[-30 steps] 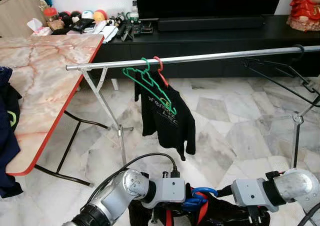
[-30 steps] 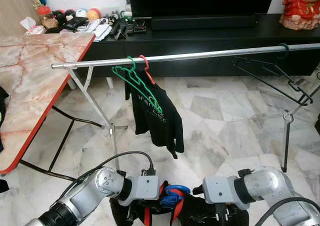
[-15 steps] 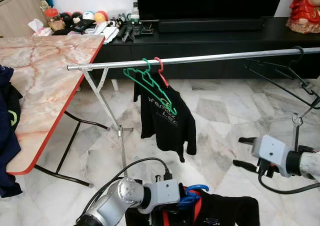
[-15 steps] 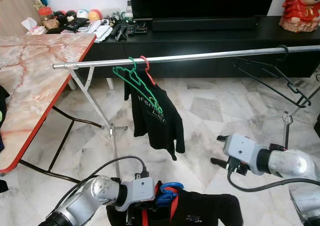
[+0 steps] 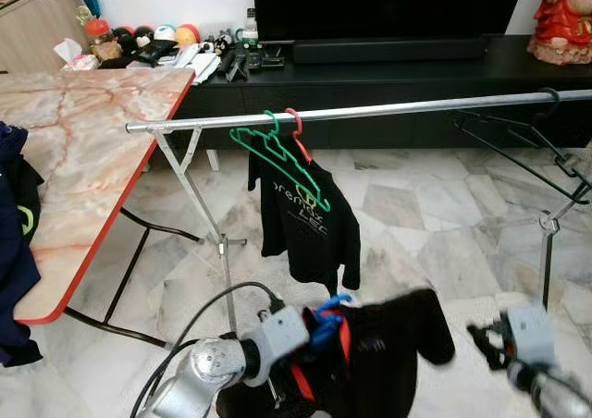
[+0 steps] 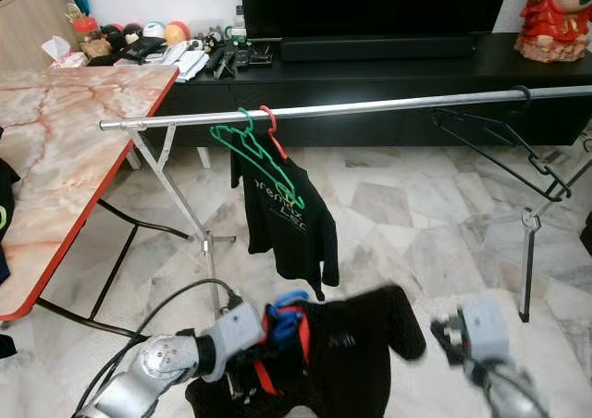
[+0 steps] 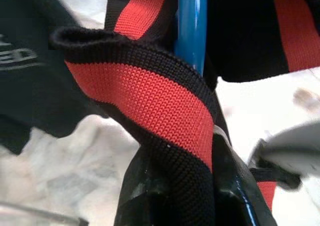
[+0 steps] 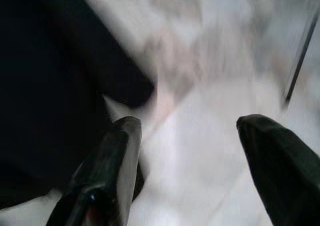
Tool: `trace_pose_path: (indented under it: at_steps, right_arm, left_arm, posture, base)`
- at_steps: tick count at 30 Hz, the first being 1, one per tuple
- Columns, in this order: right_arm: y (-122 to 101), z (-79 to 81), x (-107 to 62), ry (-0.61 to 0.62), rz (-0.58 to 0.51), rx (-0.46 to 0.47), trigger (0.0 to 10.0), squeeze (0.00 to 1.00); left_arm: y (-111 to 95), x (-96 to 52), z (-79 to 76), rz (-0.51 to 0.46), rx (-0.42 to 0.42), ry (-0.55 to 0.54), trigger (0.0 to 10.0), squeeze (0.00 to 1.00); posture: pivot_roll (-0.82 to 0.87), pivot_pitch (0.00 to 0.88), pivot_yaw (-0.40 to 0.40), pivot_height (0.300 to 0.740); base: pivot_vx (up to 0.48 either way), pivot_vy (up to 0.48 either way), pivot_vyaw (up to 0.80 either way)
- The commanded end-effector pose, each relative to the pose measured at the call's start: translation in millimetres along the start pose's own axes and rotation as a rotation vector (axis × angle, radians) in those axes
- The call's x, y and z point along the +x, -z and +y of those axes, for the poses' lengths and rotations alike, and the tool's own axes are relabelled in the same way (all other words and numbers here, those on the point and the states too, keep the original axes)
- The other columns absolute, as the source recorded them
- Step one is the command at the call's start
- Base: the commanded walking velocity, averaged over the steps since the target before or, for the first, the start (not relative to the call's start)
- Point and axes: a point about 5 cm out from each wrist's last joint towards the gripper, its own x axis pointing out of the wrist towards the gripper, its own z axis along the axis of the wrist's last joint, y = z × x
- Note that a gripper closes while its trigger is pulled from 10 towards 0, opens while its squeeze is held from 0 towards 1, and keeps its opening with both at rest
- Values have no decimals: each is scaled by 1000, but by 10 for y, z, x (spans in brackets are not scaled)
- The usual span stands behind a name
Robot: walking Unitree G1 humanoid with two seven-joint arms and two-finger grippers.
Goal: Hang hanger
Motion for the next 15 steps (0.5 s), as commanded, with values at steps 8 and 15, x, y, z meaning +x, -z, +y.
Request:
trace_pose_path:
  at_steps: [8, 15]
  right_arm:
    - [706, 413, -73, 36, 240, 183, 10000, 0]
    - [915, 586, -131, 75, 355, 181, 10000, 0]
  left_arm:
    - [33, -224, 85, -42, -142, -210, 10000, 0]
    - [181, -416, 220, -20, -245, -469, 10000, 0]
  posture:
    - [-62, 39, 53, 740]
    - [-42, 19, 45, 740]
  base:
    - [0, 0, 0]
    - [0, 0, 0]
